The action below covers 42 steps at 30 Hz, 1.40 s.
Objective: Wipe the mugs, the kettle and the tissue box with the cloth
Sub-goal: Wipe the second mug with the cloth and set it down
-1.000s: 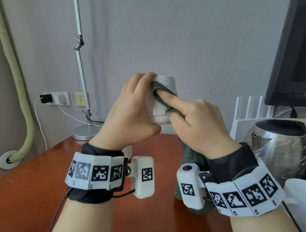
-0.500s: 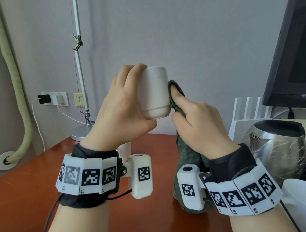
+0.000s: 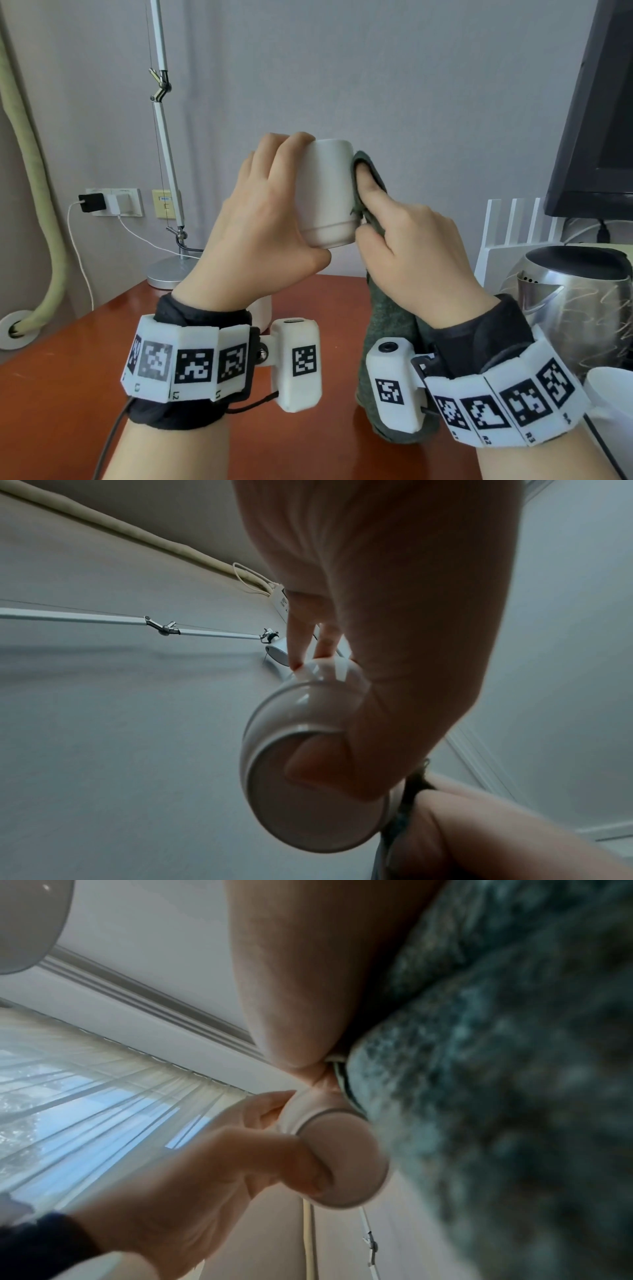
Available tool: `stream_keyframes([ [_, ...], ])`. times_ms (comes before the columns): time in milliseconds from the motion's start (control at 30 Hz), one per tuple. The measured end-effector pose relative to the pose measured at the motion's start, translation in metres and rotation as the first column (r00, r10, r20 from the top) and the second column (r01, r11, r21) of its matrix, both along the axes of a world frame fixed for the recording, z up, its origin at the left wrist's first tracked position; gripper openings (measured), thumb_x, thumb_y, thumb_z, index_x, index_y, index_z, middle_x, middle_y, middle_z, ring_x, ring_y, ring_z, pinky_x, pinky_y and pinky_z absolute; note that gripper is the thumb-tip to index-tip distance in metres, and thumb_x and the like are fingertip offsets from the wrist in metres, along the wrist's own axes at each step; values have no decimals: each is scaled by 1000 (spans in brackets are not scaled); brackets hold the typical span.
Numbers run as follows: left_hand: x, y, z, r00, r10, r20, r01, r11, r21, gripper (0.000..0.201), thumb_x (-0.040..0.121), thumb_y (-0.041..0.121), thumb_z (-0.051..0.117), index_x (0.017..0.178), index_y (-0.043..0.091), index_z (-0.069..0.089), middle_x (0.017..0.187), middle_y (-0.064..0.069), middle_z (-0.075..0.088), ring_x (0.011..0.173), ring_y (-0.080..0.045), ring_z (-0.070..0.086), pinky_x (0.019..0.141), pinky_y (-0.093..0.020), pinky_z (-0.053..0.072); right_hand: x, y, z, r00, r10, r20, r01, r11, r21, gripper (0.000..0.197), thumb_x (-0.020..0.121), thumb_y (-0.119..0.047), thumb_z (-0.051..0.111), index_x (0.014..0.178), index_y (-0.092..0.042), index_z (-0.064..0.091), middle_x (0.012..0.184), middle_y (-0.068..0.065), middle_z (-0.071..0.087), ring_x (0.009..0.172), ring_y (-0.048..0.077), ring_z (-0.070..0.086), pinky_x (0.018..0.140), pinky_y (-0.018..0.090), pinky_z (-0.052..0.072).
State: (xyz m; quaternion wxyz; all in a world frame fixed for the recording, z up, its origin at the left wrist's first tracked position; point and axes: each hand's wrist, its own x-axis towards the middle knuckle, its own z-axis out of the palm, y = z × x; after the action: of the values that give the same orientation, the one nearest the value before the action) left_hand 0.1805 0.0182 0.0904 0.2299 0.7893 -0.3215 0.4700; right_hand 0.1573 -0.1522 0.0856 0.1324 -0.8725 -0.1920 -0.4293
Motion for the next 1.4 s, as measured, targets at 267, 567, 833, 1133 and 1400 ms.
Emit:
stream_keyframes([
  [267,6,-5,-4,1000,12,-13,-11,998,61,86,56,21,73,135,4,44,123,-8,47,108,-32,51,75,-53,51,-1,10,-4,990,87,113,-87,996,-3,64,79,-24,26,137,-37,49,61,-9,35,52,24,39,44,29,32],
  [567,4,-5,-3,999,-11,-42,13,998,55,91,53,25,64,138,4,42,124,-9,45,109,-32,49,74,-52,51,-2,7,0,996,51,-74,-45,995,84,74,79,-26,25,151,-40,17,58,-6,38,62,26,43,60,39,40],
  [833,5,1,-2,997,-71,-4,71,997,18,88,54,19,69,135,1,42,118,-4,41,106,-32,49,83,-40,45,1,10,-3,989,145,18,-146,977,153,70,78,-22,33,147,-32,35,52,-7,32,53,24,37,52,35,34],
  [1133,20,3,-10,988,-150,-26,146,983,-113,87,56,17,73,134,-2,40,114,-3,37,102,-13,41,82,-6,34,15,2,-14,869,462,178,-495,827,266,39,75,-17,43,94,-22,77,58,-20,56,50,5,47,52,24,38],
  [1400,20,4,-16,926,-367,-83,328,895,-303,101,60,6,76,146,25,27,127,4,31,126,-16,41,106,-30,44,20,-7,-5,919,220,327,-393,573,719,34,87,-8,42,109,-13,68,85,-21,65,72,-4,54,70,16,42],
])
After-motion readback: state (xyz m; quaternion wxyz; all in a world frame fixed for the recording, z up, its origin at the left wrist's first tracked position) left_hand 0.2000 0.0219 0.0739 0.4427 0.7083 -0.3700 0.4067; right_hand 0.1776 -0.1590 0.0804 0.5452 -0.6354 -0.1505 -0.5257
